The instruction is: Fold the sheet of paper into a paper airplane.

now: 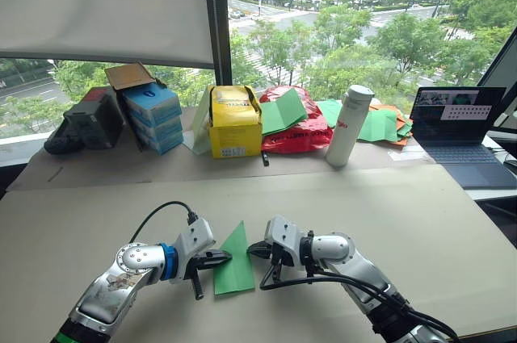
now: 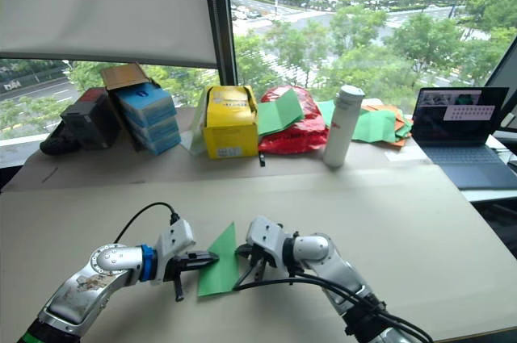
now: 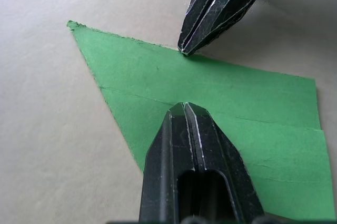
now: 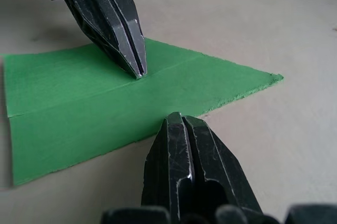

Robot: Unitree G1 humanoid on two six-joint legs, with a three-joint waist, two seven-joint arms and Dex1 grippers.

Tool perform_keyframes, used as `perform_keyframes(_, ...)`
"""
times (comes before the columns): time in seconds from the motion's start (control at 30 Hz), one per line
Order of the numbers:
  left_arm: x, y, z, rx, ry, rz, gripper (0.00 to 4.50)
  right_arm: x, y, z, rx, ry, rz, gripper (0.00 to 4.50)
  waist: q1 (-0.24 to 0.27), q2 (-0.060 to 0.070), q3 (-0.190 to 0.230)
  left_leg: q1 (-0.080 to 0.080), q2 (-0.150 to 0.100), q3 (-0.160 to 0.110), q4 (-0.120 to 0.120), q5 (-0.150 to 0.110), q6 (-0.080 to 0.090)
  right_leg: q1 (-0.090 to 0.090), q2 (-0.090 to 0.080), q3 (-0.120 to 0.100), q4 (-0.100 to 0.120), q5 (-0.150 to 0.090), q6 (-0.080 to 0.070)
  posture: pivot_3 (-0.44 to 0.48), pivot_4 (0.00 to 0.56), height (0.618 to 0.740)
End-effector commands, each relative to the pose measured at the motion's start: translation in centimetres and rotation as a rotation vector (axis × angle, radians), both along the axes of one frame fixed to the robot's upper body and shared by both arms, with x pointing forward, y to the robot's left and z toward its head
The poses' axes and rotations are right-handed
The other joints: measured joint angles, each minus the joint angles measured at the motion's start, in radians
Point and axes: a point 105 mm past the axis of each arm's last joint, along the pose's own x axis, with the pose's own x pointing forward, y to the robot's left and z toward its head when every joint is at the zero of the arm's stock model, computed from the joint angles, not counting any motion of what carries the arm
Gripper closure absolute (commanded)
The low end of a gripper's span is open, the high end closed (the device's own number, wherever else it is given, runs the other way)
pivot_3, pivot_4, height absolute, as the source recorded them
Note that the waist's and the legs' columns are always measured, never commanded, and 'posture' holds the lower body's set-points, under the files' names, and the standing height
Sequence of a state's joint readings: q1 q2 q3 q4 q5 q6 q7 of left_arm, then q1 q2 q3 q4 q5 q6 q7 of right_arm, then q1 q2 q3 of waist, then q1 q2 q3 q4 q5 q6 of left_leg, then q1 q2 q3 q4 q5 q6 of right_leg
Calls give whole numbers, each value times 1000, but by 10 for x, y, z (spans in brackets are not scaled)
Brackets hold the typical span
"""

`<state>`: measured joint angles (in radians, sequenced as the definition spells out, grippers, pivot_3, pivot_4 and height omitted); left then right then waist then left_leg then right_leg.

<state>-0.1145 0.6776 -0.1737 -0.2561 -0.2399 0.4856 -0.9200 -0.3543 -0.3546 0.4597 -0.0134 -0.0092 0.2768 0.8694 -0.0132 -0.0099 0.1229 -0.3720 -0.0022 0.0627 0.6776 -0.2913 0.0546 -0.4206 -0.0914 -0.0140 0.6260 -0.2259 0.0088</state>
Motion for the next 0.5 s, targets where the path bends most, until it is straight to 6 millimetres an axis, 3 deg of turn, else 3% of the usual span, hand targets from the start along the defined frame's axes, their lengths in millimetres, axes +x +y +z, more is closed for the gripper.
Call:
perform_keyframes(0.03, -5, 6, -15, 37, 67, 14, 4480, -30, -1, -38, -110, 160, 69, 4500, 0, 0, 0, 0, 0, 0, 0, 0, 0, 0, 0, 0, 0, 0, 0, 0, 150, 740)
perform_keyframes(0.37, -8, 8, -15, 44, 76, 7, 4480, -46, 0, -38, -134, 174, 124, 4500, -1, 0, -1, 0, 0, 0, -1, 0, 0, 0, 0, 0, -1, 0, -1, 0, 150, 740)
perform_keyframes(0.5, -8, 7, -15, 47, 80, 2, 4480, -32, 1, -28, -107, 101, 78, 4500, -2, 0, -1, 0, 0, 0, -1, 0, 0, 0, 0, 0, -1, -1, -1, 0, 150, 740)
